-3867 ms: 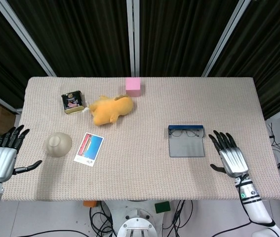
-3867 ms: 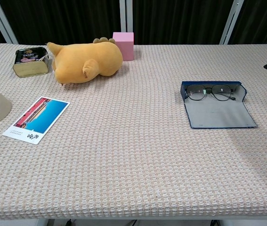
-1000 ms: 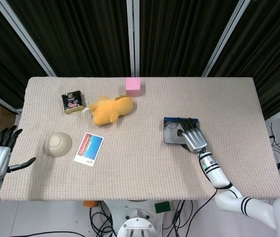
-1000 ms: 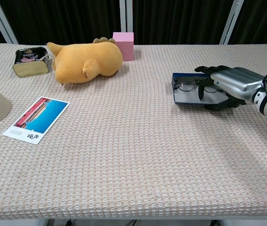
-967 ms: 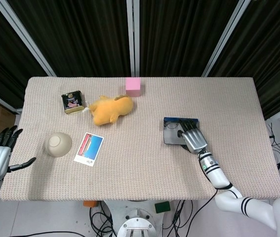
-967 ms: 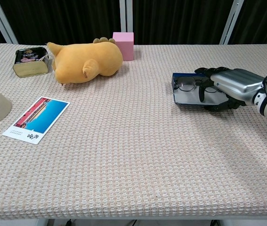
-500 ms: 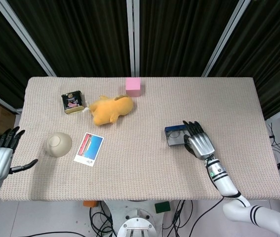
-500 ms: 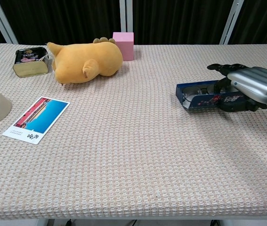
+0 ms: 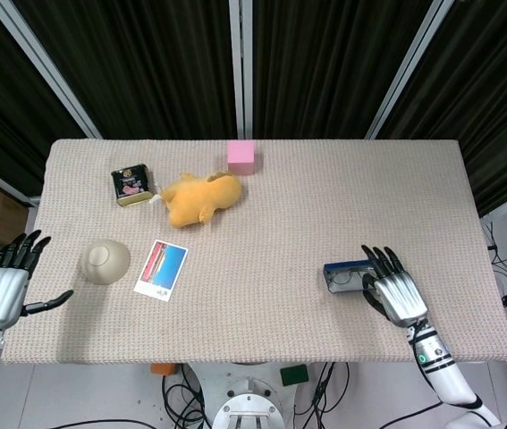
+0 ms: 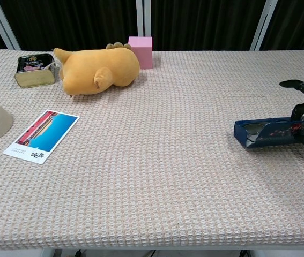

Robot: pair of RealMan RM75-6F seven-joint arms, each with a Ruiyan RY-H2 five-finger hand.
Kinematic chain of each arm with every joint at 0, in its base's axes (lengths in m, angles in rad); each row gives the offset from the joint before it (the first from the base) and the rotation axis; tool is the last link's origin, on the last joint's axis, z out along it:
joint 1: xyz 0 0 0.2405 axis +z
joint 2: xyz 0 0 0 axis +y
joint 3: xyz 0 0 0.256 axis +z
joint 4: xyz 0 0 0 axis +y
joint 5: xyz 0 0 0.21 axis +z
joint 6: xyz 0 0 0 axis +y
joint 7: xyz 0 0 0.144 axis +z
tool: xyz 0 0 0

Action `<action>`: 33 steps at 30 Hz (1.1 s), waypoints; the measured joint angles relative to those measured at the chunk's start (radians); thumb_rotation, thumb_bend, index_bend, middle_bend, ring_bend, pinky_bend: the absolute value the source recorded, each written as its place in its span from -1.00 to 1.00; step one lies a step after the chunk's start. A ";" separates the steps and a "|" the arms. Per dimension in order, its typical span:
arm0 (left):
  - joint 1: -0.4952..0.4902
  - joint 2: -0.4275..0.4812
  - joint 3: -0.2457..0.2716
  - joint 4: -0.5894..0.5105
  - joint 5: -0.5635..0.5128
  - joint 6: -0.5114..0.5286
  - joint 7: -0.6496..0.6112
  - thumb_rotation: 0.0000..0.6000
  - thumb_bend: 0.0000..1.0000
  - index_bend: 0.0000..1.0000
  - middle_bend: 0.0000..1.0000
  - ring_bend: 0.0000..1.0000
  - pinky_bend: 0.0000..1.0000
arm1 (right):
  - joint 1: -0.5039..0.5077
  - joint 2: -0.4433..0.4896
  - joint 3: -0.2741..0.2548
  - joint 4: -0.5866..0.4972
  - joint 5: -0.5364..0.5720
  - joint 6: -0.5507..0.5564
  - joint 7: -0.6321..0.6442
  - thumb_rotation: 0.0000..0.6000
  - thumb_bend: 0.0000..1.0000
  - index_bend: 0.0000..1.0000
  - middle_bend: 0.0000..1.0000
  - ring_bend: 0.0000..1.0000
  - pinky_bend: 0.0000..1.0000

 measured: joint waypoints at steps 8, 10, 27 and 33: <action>-0.003 0.013 -0.008 -0.004 -0.025 -0.012 0.001 -0.76 -0.96 -0.83 -1.00 -1.00 -0.72 | 0.048 -0.069 0.065 0.111 0.029 -0.068 0.071 1.00 0.82 0.40 -1.00 -1.00 -1.00; -0.004 0.017 -0.010 -0.003 -0.034 -0.019 -0.002 -0.75 -0.96 -0.83 -1.00 -1.00 -0.72 | 0.061 -0.095 0.081 0.152 0.036 -0.081 0.075 1.00 0.82 0.40 -1.00 -1.00 -1.00; -0.009 0.028 -0.014 -0.002 -0.053 -0.036 -0.006 -0.77 -0.96 -0.84 -1.00 -1.00 -0.72 | 0.115 -0.318 0.163 0.528 0.007 0.008 0.202 1.00 0.16 -1.00 -1.00 -1.00 -1.00; -0.009 0.029 -0.015 -0.007 -0.050 -0.030 -0.002 -0.75 -0.96 -0.84 -1.00 -1.00 -0.72 | 0.123 -0.341 0.176 0.565 -0.005 0.059 0.243 1.00 0.13 -1.00 -1.00 -1.00 -1.00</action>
